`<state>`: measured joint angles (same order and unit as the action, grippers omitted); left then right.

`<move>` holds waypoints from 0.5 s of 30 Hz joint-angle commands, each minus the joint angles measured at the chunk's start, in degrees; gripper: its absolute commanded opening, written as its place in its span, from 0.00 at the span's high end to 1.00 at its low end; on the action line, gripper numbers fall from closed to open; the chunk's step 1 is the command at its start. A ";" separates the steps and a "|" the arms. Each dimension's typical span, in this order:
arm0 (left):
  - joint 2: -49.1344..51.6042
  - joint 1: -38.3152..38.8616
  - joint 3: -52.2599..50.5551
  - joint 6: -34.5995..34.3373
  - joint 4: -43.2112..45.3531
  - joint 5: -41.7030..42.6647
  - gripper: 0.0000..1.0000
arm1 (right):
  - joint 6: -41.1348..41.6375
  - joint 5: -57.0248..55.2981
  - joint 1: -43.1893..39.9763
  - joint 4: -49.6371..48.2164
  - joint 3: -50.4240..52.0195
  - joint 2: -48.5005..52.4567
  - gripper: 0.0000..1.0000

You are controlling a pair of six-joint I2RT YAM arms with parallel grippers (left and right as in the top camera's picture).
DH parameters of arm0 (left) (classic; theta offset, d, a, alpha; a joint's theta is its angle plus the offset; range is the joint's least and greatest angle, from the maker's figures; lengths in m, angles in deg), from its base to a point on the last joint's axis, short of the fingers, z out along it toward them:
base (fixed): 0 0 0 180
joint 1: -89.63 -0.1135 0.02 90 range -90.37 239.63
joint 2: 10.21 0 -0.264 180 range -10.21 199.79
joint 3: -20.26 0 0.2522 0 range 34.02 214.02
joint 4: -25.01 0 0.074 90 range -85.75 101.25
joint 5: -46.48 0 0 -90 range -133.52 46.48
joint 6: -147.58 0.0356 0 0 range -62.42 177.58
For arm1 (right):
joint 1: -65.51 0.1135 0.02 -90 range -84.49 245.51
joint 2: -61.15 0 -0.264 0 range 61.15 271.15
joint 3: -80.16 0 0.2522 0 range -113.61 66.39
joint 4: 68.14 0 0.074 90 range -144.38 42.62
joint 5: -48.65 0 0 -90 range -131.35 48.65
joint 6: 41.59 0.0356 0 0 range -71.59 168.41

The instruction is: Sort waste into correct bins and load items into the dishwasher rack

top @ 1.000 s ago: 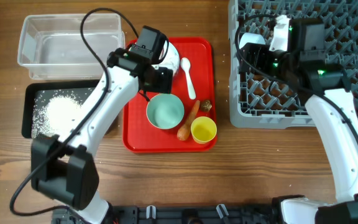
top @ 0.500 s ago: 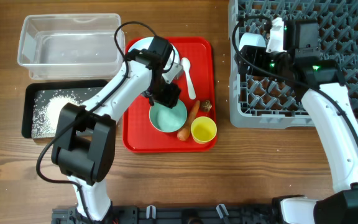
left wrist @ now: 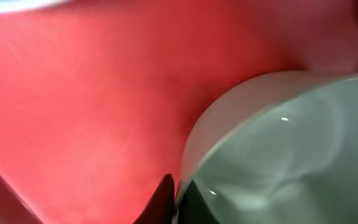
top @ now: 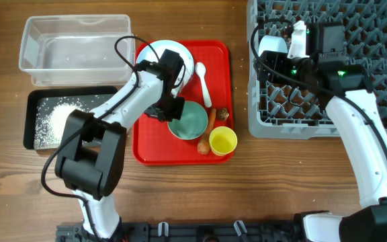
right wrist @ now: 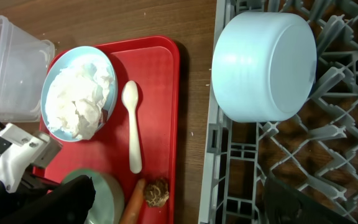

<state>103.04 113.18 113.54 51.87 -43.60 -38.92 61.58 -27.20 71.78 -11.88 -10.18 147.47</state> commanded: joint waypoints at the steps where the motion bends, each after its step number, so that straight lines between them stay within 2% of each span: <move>1: -0.15 -0.33 1.33 -1.84 0.79 0.59 0.96 | -1.01 0.74 0.15 0.00 0.20 0.59 0.10; 4: -4.09 -0.33 7.43 -2.49 0.46 -2.95 0.96 | -0.96 0.96 0.15 -0.04 0.20 0.59 0.11; 6: -9.64 -0.33 10.29 -3.41 4.96 -7.15 0.96 | -1.01 3.30 0.15 -1.01 0.20 0.59 0.10; 11: -13.88 -0.04 10.29 -3.61 13.81 -7.21 0.96 | -0.98 7.15 1.18 -3.69 0.20 0.59 0.10; 15: -14.05 0.79 10.29 -3.78 15.58 -6.34 0.96 | -1.11 6.95 4.37 -7.61 0.20 0.59 0.12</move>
<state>89.21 113.24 123.60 49.09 -28.14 -45.41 61.53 -21.58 74.12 -17.26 -10.07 147.47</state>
